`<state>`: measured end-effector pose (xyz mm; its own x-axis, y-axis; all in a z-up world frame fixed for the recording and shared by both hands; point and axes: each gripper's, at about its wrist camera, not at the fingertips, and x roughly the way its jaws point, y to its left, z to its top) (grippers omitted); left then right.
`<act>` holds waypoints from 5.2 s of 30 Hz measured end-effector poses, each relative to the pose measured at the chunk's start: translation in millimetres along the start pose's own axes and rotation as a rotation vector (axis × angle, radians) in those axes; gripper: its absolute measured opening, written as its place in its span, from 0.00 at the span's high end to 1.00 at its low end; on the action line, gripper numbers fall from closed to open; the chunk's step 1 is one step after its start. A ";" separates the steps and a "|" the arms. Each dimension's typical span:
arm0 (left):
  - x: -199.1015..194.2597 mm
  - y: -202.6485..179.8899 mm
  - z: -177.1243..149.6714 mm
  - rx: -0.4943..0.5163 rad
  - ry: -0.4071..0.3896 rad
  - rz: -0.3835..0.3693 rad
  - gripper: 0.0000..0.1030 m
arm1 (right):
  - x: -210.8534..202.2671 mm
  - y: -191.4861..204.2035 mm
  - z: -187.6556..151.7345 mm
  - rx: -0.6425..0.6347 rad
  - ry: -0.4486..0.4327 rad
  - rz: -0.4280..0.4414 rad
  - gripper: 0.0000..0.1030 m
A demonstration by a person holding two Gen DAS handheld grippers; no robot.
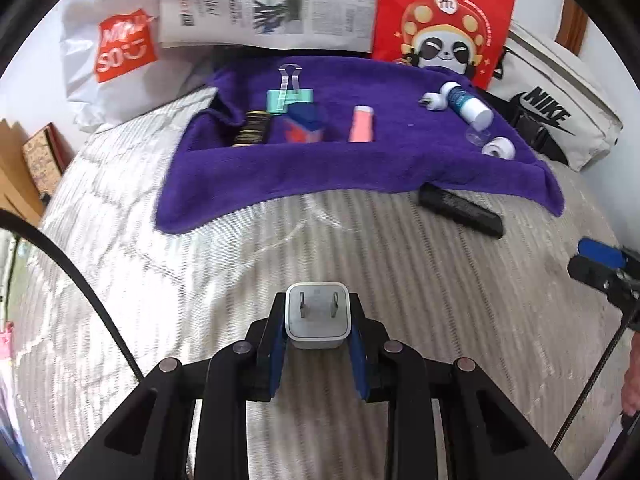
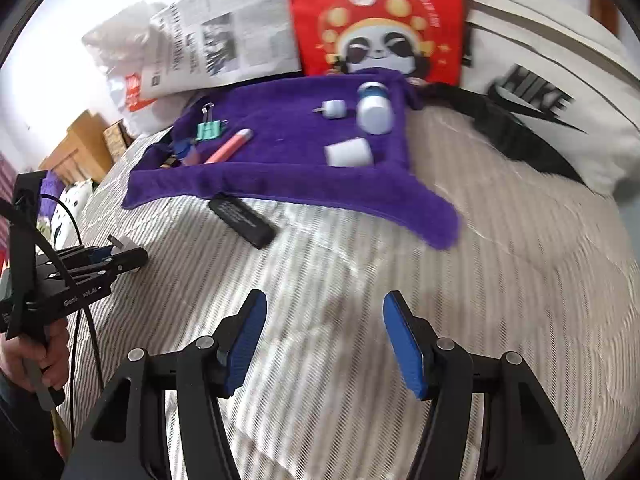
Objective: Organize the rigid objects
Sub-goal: 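Grasp the white wall charger with the left gripper and lift it, then grasp black power bank with right gripper while left gripper holds white charger, then carry black power bank onto towel and open right gripper while left gripper holds charger, then lower the white charger onto the towel beside the binder clip and open left gripper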
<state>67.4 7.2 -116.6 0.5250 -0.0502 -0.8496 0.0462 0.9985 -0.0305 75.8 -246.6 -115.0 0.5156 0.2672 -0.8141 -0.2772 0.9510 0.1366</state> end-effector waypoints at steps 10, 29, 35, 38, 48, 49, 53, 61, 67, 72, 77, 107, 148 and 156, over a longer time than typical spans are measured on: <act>-7.8 30.2 -15.4 -0.074 -0.030 -0.036 0.75 | 54.3 43.9 35.0 -0.187 0.061 0.054 0.41; -11.1 30.8 -19.1 -0.072 -0.044 -0.048 0.74 | 53.3 43.6 23.7 -0.132 0.066 0.026 0.78; -13.0 29.6 -21.5 -0.056 -0.050 -0.048 0.74 | 36.7 49.3 1.4 -0.190 0.096 0.000 0.77; -12.9 29.9 -21.0 -0.058 -0.049 -0.051 0.74 | 40.4 54.5 3.9 -0.192 0.090 -0.030 0.76; -12.5 26.1 -22.3 -0.042 -0.054 -0.025 0.74 | 48.1 60.2 12.1 -0.234 0.095 -0.035 0.77; -12.4 25.2 -22.3 -0.039 -0.054 -0.022 0.74 | 47.5 61.3 10.0 -0.250 0.084 -0.038 0.77; -13.3 23.2 -23.3 -0.020 -0.050 -0.012 0.74 | 43.8 62.1 7.2 -0.233 0.107 -0.046 0.79; -11.0 29.2 -16.4 -0.091 -0.040 -0.045 0.75 | 42.6 57.9 6.8 -0.164 0.114 -0.031 0.78; -21.0 33.2 -10.5 -0.078 -0.016 -0.048 0.75 | 28.9 57.8 6.3 -0.128 0.104 0.025 0.79; -30.4 33.5 1.8 -0.069 -0.026 -0.068 0.75 | 11.8 55.3 15.9 -0.131 0.065 0.028 0.79; -35.7 32.5 16.6 -0.067 -0.040 -0.115 0.75 | -1.6 45.4 33.5 -0.109 0.020 0.042 0.79; 1.3 31.4 121.6 -0.025 -0.095 -0.171 0.75 | 91.5 21.6 139.0 -0.086 0.081 -0.025 0.79; 4.5 22.7 123.1 0.007 -0.078 -0.176 0.75 | 46.8 -3.2 126.9 -0.036 -0.013 0.007 0.68; 26.6 7.4 149.0 0.028 -0.061 -0.177 0.75 | 21.3 -19.4 111.3 -0.011 -0.070 0.062 0.66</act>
<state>208.4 9.8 -61.0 0.5573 -0.2275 -0.7985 0.1655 0.9729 -0.1617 182.4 -242.1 -72.2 0.5522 0.3364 -0.7629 -0.3193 0.9306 0.1792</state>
